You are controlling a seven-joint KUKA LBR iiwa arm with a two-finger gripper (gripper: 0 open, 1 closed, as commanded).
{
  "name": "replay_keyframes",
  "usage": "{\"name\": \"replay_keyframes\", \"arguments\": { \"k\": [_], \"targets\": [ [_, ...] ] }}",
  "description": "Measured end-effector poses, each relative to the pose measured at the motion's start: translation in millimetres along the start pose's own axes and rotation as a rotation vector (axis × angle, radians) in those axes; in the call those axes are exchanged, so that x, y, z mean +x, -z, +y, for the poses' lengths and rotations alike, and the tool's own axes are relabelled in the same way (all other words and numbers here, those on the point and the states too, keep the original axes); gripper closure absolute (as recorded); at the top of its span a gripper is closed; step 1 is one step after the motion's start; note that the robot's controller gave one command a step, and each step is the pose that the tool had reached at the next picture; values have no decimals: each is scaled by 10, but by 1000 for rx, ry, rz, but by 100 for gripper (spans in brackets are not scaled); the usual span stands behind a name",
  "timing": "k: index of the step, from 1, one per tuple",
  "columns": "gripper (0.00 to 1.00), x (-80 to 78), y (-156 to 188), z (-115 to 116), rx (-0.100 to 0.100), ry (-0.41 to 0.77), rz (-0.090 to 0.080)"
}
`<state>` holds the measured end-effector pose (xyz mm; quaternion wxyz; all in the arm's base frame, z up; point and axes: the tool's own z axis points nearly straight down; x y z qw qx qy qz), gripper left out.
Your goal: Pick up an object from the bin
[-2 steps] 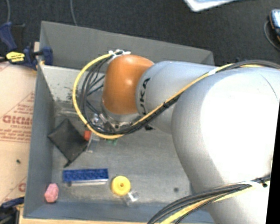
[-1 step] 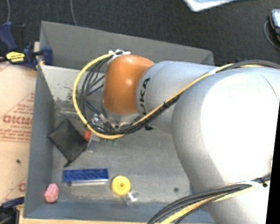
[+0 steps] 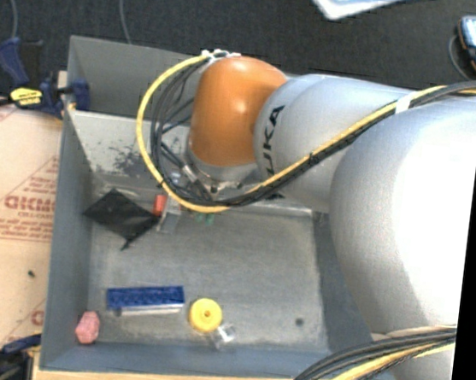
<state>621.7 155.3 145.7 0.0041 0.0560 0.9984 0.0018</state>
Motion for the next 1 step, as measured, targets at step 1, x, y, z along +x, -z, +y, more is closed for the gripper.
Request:
{"name": "replay_keyframes", "arguments": {
  "k": [1],
  "targets": [
    [100, -57, 652, 142, 0, 22, -1]
  ]
}}
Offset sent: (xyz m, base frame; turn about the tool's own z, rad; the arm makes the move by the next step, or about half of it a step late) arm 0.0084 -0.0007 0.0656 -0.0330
